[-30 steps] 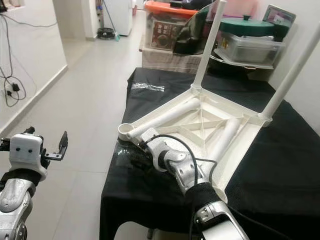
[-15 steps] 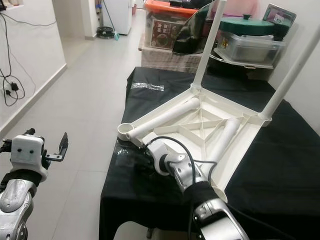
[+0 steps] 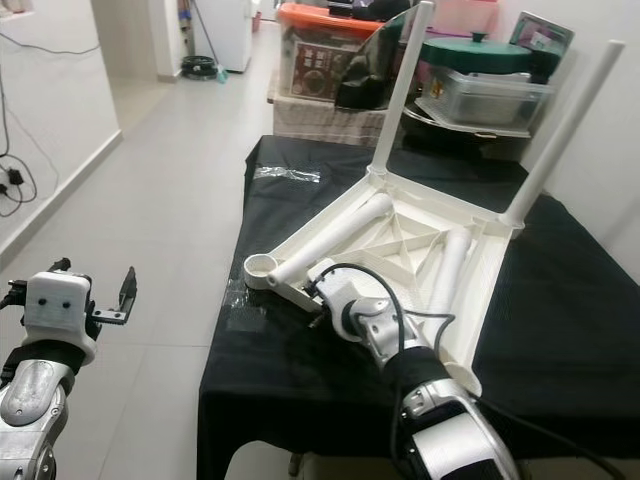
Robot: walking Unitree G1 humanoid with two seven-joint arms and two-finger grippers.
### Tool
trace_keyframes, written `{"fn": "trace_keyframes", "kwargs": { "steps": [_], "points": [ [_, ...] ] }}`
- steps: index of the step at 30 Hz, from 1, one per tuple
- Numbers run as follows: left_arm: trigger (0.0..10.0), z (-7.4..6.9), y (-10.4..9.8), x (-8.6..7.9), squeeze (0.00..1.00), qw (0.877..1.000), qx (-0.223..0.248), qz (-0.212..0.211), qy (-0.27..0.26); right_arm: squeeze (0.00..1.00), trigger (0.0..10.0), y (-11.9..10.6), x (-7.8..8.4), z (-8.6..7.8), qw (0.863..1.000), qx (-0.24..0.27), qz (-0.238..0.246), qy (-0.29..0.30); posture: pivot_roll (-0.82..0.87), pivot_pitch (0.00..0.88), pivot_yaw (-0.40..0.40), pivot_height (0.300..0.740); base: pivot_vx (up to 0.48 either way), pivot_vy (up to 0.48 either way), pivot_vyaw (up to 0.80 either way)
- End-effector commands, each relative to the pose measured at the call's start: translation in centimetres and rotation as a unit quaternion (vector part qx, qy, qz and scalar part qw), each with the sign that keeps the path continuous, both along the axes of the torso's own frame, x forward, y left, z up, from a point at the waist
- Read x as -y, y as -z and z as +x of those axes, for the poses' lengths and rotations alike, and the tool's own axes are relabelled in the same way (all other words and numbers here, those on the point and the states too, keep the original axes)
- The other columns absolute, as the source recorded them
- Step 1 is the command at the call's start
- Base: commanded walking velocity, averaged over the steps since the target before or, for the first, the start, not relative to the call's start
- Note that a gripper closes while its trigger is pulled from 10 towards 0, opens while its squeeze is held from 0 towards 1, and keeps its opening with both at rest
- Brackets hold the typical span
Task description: Building children table
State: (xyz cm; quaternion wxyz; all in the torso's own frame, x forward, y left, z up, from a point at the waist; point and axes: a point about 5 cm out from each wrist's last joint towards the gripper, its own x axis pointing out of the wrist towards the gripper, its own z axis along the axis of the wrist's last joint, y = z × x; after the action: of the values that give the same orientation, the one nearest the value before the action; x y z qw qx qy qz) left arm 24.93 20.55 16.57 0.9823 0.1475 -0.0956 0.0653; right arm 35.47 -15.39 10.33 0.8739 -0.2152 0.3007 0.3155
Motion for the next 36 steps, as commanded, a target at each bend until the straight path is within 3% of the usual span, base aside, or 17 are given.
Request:
{"fn": "trace_keyframes", "kwargs": {
  "steps": [1, 7, 9, 14, 20, 30, 36],
  "points": [
    [10.0, 0.1, 0.5, 0.5, 0.0, 1.0, -0.011, 0.005, 0.012, 0.0, 0.0, 0.4, 0.2, -0.4, 0.999, -0.006, -0.015, -0.029, 0.06, 0.0, -0.125, 0.74, 0.0, 0.0, 0.0],
    [10.0, 0.2, 0.6, 0.8, 0.0, 1.0, -0.013, 0.007, 0.019, 0.0, 0.0, 0.4, 0.5, -0.9, 0.997, 0.001, -0.021, -0.071, 0.05, 0.0, -0.121, 0.74, 0.0, 0.0, 0.0],
    [10.0, 0.2, 0.6, 1.0, 0.0, 1.0, -0.015, 0.01, 0.025, 0.0, 0.0, 1.0, 0.4, -2.2, 0.99, 0.011, -0.036, -0.138, 0.05, 0.0, -0.116, 0.74, 0.0, 0.0, 0.0],
    [10.0, 0.1, 0.7, 1.0, 0.0, 0.999, -0.017, 0.013, 0.026, 0.0, 0.0, 1.6, 0.5, -3.2, 0.982, 0.007, -0.051, -0.183, 0.05, 0.0, -0.114, 0.74, 0.0, 0.0, 0.0],
    [10.0, 0.3, 0.7, 1.0, 0.0, 0.999, -0.017, 0.015, 0.026, 0.0, 0.0, 2.2, 1.5, -5.2, 0.961, -0.01, -0.078, -0.264, 0.04, 0.0, -0.108, 0.74, 0.0, 0.0, 0.0],
    [10.0, 0.5, 0.6, 1.3, 0.0, 0.999, -0.016, 0.018, 0.035, 0.0, 0.0, 2.1, 3.0, -5.0, 0.955, 0.001, -0.109, -0.274, 0.04, 0.0, -0.103, 0.74, 0.0, 0.0, 0.0],
    [10.0, 0.6, 0.6, 1.4, 0.0, 0.999, -0.019, 0.019, 0.037, 0.0, 0.0, 1.4, 2.7, -4.3, 0.957, 0.02, -0.105, -0.269, 0.05, 0.0, -0.108, 0.74, 0.0, 0.0, 0.0]
  ]
}}
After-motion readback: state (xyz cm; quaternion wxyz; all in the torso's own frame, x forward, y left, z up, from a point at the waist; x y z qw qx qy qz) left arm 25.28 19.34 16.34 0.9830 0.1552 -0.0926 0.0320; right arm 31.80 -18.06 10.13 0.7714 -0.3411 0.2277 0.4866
